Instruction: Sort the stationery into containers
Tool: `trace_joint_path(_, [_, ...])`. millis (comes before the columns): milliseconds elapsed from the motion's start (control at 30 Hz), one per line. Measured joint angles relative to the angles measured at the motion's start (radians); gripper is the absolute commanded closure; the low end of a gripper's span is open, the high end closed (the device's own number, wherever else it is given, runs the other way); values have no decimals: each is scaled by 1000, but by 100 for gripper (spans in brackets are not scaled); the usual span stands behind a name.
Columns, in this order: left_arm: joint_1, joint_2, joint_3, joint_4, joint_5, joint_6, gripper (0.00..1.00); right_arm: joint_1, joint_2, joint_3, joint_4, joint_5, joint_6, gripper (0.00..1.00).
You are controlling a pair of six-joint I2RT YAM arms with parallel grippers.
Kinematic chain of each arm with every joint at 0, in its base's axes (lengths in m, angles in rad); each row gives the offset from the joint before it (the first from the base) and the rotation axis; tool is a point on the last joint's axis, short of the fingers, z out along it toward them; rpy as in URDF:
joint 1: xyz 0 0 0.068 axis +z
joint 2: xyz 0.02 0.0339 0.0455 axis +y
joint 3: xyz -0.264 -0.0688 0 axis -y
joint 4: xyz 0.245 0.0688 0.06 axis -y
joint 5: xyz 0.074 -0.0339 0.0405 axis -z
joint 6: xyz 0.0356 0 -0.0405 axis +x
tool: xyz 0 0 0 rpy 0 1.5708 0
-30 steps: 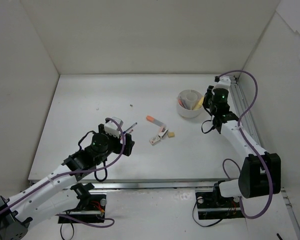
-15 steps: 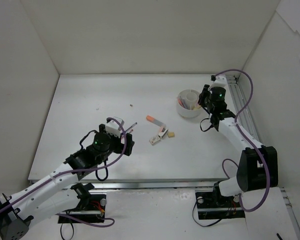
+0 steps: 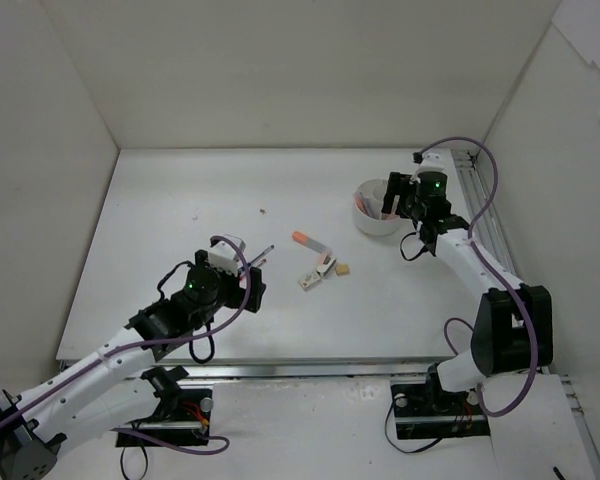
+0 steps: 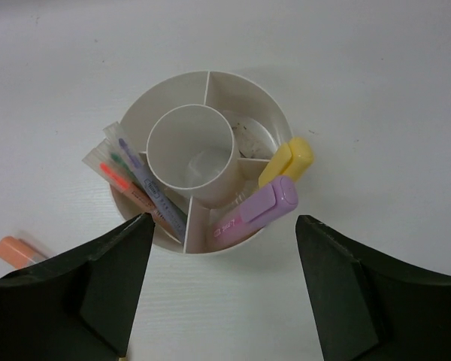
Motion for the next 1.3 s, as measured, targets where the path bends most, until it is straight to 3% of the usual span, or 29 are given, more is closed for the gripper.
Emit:
trace_joint_path(133, [0,-7,0,-13,0,-7,0,26,-34,56,-73,-23,-80,23])
trace_joint_path(267, [0,-47,-5,-17,-3,-13,0,141,-75,115,-144,-53,-227,18])
trace_joint_path(300, [0,-60,-7,-21,-5,-16,0,172,-79,124,-154,-64,-261,16])
trace_joint_path(333, [0,-77,-9,-28,-9,-20,0,212,-80,136,-167,-76,-297,5])
trace_joint_path(400, [0,-108,-10,-42,-20,-34,0,285,-65,157,-198,-97,-360,2])
trace_joint_path(533, [6,-173,-13,-96,-43,-71,0,406,76,266,-259,-145,-440,2])
trace_joint_path(767, [11,-256,-34,-190,-70,-139,0,467,443,484,-364,-143,-468,2])
trace_joint_path(900, [12,-281,-51,-220,-69,-168,0,480,589,601,-438,-124,-473,4])
trace_joint_path(1167, [19,-285,-52,-255,-70,-197,0,485,709,734,-552,-113,-467,14])
trace_joint_path(1267, [19,-285,-52,-255,-69,-197,0,484,748,776,-570,-115,-456,22])
trace_joint_path(1300, [19,-285,-52,-255,-69,-197,0,484,758,787,-578,-116,-451,34])
